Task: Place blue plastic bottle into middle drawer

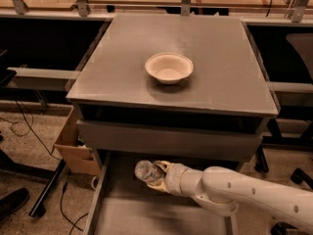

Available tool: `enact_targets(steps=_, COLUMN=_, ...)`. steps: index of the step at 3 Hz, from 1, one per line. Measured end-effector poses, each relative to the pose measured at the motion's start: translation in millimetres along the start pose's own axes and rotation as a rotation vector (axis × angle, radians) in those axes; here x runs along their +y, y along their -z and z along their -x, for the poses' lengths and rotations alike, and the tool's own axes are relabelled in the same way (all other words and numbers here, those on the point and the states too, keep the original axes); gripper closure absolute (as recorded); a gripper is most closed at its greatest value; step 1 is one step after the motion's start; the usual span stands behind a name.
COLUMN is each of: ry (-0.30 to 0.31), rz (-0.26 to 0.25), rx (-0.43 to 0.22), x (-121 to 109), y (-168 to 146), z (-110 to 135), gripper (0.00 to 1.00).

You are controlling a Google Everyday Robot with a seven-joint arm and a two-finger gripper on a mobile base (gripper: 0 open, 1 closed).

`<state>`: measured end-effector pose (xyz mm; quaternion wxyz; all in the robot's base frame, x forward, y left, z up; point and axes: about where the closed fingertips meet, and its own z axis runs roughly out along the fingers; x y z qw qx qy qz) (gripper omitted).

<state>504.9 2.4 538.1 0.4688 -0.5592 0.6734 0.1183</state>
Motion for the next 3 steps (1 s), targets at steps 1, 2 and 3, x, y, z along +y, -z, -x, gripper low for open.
enact_targets(steps=1, ry=0.011, rz=0.009, rx=0.027, x=-0.6, y=-4.6, z=-4.7, gripper=0.31)
enact_targets(steps=2, ry=0.029, rz=0.045, rx=0.047, x=2.1, y=-15.4, z=-8.4, gripper=0.00)
enact_targets(steps=3, ry=0.029, rz=0.045, rx=0.047, x=2.1, y=-15.4, z=-8.4, gripper=0.00)
